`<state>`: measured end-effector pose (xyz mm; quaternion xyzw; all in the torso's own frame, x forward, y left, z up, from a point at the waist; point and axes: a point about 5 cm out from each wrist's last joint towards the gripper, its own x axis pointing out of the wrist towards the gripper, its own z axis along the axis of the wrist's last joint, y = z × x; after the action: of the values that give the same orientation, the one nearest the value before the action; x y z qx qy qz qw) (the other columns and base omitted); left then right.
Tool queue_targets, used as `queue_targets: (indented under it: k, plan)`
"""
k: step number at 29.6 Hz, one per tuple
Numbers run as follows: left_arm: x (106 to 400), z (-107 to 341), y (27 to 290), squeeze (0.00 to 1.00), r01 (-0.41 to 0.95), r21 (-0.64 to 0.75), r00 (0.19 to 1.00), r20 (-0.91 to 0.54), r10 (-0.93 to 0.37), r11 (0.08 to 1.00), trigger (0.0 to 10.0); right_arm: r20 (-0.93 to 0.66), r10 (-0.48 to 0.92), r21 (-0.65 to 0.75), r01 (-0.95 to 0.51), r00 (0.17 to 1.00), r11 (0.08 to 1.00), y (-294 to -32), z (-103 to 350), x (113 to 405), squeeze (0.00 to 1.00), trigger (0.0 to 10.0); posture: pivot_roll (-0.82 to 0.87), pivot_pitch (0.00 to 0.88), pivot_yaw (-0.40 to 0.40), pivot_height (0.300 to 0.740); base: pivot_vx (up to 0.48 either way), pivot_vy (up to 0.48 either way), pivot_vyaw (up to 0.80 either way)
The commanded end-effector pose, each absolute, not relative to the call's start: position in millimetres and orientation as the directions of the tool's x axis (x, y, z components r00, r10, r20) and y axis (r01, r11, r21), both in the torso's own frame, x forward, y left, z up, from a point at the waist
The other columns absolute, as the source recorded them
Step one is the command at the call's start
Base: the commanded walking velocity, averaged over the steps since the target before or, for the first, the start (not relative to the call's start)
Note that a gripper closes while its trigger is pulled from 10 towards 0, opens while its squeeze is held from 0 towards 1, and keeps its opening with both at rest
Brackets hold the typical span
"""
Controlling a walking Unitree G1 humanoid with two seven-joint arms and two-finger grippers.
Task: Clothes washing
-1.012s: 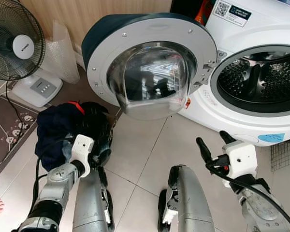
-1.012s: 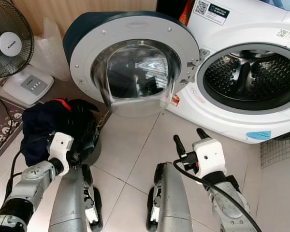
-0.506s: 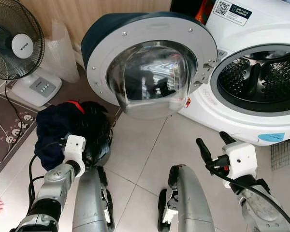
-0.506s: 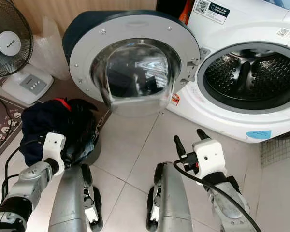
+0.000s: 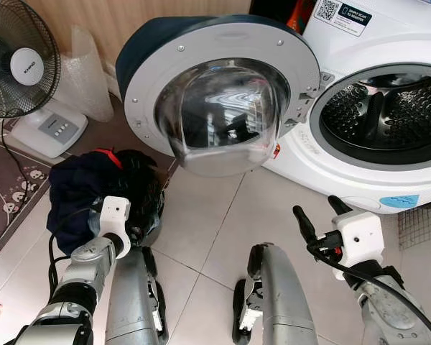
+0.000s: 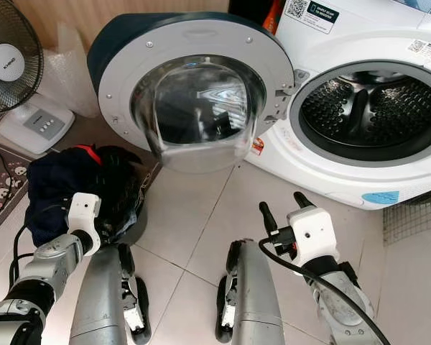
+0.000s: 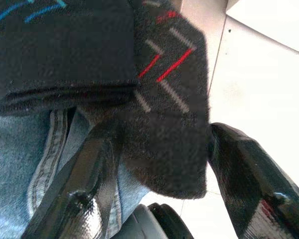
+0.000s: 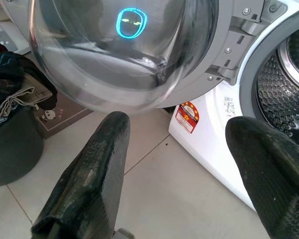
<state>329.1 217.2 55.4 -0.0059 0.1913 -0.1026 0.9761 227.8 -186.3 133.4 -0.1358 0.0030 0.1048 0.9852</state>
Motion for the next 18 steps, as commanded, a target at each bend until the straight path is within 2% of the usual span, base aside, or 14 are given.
queue_targets:
  k: [1,2,3,18]
  plan:
    - [318.7,41.2,224.0,0.00,0.169,-0.053,0.883,-0.435,-0.175,0.984,8.1,-0.041,0.192,-0.275,-0.196,0.980,0.941,-191.1,134.9,223.2,0.00,10.0,-0.02,0.373,-0.085,0.556,0.000,0.000,0.00]
    - [318.1,40.7,224.6,0.00,0.169,-0.053,0.883,-0.436,-0.175,0.984,4.3,-0.041,0.192,-0.275,-0.196,0.980,0.941,-191.1,135.0,223.3,0.00,10.0,-0.02,0.373,-0.085,0.556,0.000,0.000,0.00]
    - [317.1,39.9,225.6,0.00,0.166,-0.058,0.883,-0.436,-0.174,0.984,0.0,-0.041,0.193,-0.275,-0.197,0.980,0.941,-190.8,135.0,223.3,0.00,10.0,-0.02,0.373,-0.084,0.556,0.000,0.000,0.00]
    - [318.5,42.9,231.1,0.00,0.133,-0.054,0.903,-0.405,-0.144,0.990,0.0,-0.044,0.188,-0.273,-0.193,0.981,0.942,-190.6,133.9,222.7,0.00,10.0,-0.02,0.373,-0.080,0.556,0.000,0.000,0.00]
